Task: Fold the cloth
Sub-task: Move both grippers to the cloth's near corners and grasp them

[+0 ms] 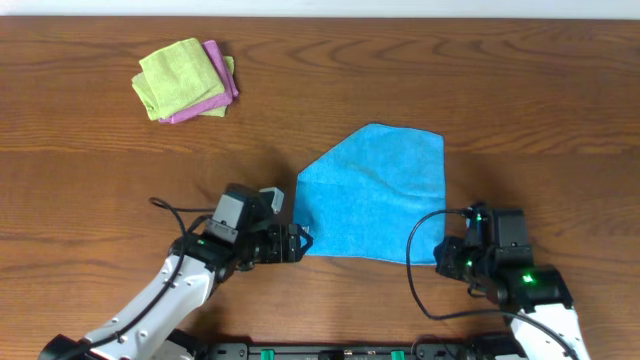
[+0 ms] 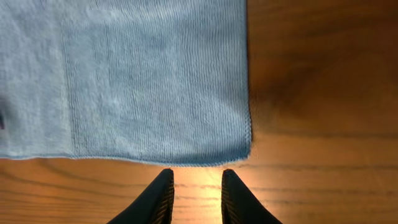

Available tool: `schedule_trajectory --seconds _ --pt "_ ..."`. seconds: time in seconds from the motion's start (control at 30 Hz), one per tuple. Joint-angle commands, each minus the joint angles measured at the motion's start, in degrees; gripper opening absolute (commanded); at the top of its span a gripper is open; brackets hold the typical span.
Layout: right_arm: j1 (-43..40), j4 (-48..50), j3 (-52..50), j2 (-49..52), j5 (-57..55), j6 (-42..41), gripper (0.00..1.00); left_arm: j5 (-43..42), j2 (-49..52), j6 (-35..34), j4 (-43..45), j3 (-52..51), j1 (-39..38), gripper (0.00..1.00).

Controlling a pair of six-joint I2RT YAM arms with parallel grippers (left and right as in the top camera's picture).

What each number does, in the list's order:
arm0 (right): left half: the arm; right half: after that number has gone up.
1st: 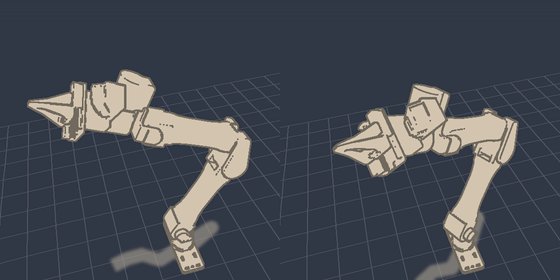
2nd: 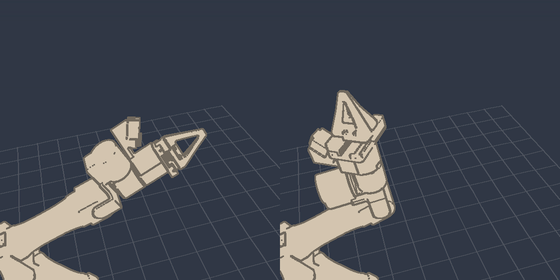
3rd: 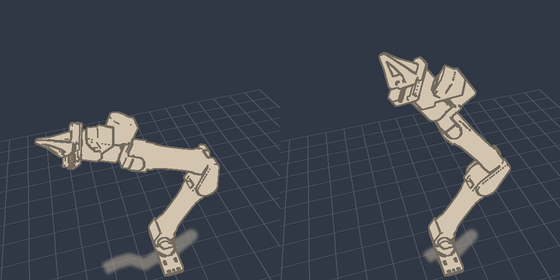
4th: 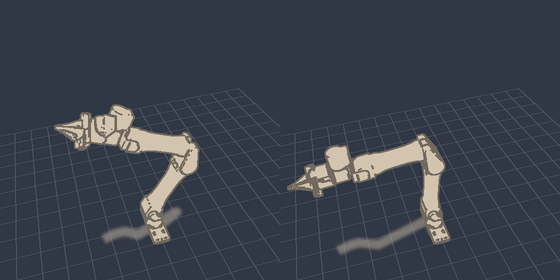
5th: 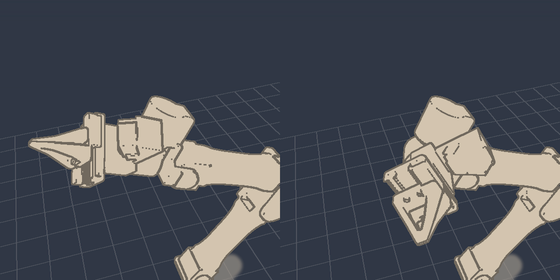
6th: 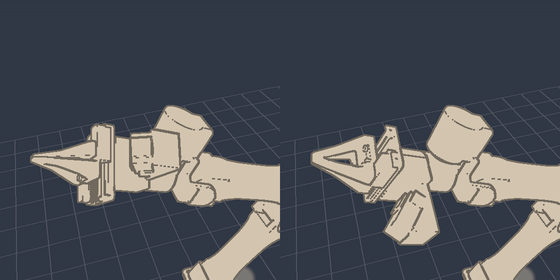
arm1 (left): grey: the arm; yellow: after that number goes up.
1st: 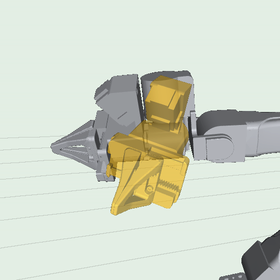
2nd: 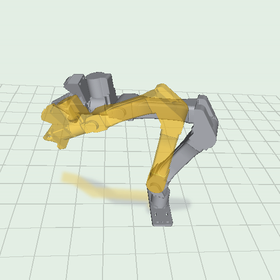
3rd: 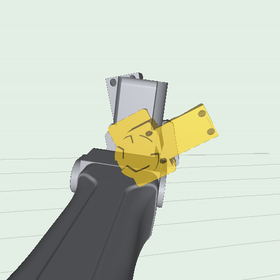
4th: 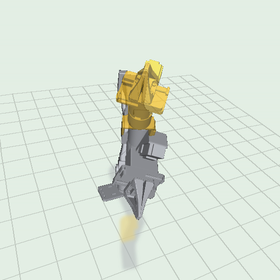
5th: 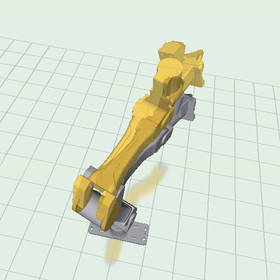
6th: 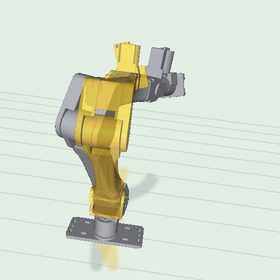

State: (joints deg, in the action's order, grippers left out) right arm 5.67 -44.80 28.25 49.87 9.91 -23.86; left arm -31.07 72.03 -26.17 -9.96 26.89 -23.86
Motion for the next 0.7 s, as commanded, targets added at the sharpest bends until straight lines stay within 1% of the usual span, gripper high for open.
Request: schedule_trajectory --seconds 0.0,0.1,0.23,0.3,0.5,0.67 --pt "-2.4 0.5 -1.9 -0.1 3.1 2.4 0.26 -2.4 0.5 3.6 0.2 -0.3 2.3 0.86" --pt "-4.8 1.7 -4.4 -0.1 5.8 3.8 0.29 -3.7 0.6 5.2 0.2 -1.1 3.8 0.85" --pt "-8.4 2.6 -5.5 -0.1 8.0 4.5 0.41 -4.6 0.6 6.0 2.9 -3.0 4.2 0.86" --pt "-9.2 2.4 -5.5 -0.1 9.5 5.2 0.43 -4.7 0.6 5.4 4.2 -3.9 4.2 0.87" --pt "-10.0 2.5 -5.6 0.0 7.4 5.2 0.44 -5.0 1.5 5.4 7.3 -4.8 4.2 0.88" --pt "-10.6 3.1 -5.6 1.9 5.5 4.6 0.45 -7.9 5.7 4.9 13.4 -4.8 4.3 0.87"
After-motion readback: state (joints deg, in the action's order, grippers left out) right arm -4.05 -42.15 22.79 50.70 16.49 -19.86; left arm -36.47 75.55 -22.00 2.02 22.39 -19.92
